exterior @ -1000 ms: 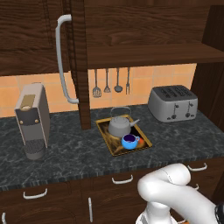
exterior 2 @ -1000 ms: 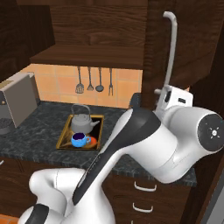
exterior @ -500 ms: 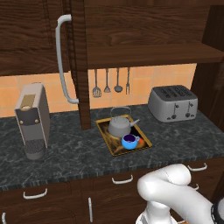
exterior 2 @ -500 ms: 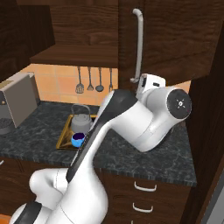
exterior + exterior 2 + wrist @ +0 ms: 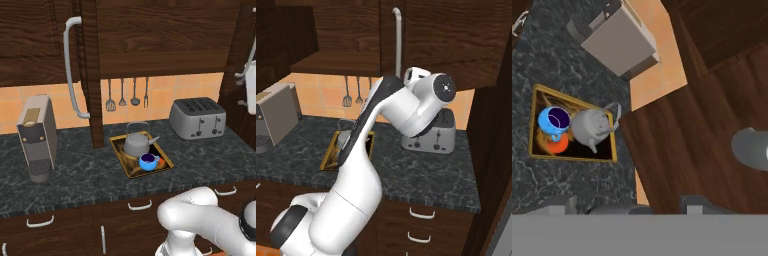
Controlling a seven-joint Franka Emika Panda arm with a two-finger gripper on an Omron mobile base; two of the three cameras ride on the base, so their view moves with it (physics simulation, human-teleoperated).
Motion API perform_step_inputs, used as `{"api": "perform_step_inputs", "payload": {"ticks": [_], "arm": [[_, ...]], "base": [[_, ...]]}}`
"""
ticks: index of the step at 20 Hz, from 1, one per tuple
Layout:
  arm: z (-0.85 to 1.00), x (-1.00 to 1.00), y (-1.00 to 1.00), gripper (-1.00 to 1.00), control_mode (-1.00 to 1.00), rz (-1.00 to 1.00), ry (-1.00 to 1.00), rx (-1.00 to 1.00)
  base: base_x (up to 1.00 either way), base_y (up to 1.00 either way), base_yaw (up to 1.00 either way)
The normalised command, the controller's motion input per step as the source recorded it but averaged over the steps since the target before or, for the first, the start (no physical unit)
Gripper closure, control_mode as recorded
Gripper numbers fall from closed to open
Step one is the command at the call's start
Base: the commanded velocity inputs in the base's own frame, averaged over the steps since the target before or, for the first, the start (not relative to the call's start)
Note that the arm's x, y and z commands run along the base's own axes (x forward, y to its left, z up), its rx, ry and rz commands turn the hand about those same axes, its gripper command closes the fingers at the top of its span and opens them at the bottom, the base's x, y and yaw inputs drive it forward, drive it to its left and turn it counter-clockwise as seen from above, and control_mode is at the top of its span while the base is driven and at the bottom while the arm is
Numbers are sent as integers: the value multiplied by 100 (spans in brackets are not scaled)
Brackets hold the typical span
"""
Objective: Pick the kettle from the counter and place it on the tray. Then pick the mug from the cabinet and place it on the tray. Then close the cabinet doors.
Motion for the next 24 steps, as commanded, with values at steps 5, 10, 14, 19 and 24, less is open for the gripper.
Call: {"api": "perform_step_inputs", "payload": {"ticks": [5,10,14,19,24], "arm": [[0,100,36,-100,-100,8,6,0],[-1,89,45,-100,-100,5,1,0],[-1,71,23,-100,-100,3,0,0],[-6,73,25,-100,-100,1,0,0],[-10,83,45,-100,-100,0,-1,0]], "base": [[0,0,0],[0,0,0],[0,0,0],[0,0,0],[0,0,0]]}}
